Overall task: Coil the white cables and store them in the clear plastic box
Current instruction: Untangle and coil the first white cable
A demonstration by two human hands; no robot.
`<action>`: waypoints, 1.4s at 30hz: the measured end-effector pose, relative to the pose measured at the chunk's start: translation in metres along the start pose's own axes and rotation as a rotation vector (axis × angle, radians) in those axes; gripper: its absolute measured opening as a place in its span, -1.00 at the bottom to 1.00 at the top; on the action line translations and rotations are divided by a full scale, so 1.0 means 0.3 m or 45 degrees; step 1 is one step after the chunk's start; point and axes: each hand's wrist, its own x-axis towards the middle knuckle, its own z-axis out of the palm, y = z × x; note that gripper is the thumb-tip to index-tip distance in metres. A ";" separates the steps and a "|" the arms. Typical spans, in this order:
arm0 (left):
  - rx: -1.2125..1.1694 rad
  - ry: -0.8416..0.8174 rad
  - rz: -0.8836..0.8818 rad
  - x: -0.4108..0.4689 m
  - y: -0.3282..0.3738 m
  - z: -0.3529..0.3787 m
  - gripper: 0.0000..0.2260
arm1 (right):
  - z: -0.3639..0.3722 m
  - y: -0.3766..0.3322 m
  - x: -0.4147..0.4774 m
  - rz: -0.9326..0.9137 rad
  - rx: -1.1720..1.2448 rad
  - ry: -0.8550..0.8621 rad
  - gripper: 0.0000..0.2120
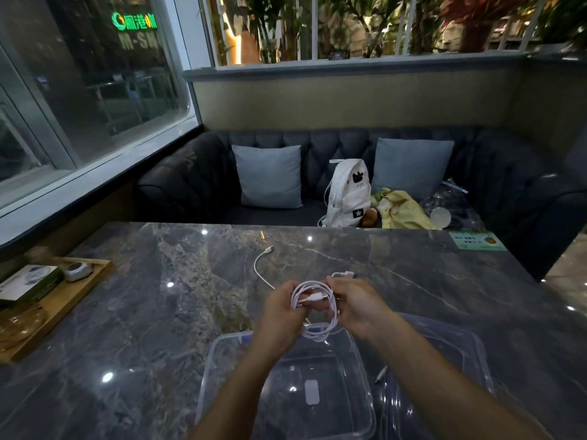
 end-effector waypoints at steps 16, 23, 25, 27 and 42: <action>0.428 0.503 0.376 -0.040 -0.006 0.026 -0.89 | 0.020 0.004 -0.014 -0.064 -0.130 0.030 -0.76; 0.629 0.313 0.576 -0.026 -0.015 0.021 -0.86 | 0.034 0.013 -0.004 -0.233 -1.031 0.065 -0.76; 0.779 0.230 0.610 -0.027 -0.028 0.017 -0.78 | 0.025 0.001 -0.006 -0.122 -1.131 -0.026 -0.76; 0.930 0.210 0.641 -0.030 -0.034 0.019 -0.76 | 0.015 -0.016 -0.020 -0.005 -1.059 -0.088 -0.74; 0.426 0.018 0.193 0.015 -0.005 -0.004 -0.90 | -0.066 -0.058 -0.037 -0.181 -1.063 -0.467 -0.74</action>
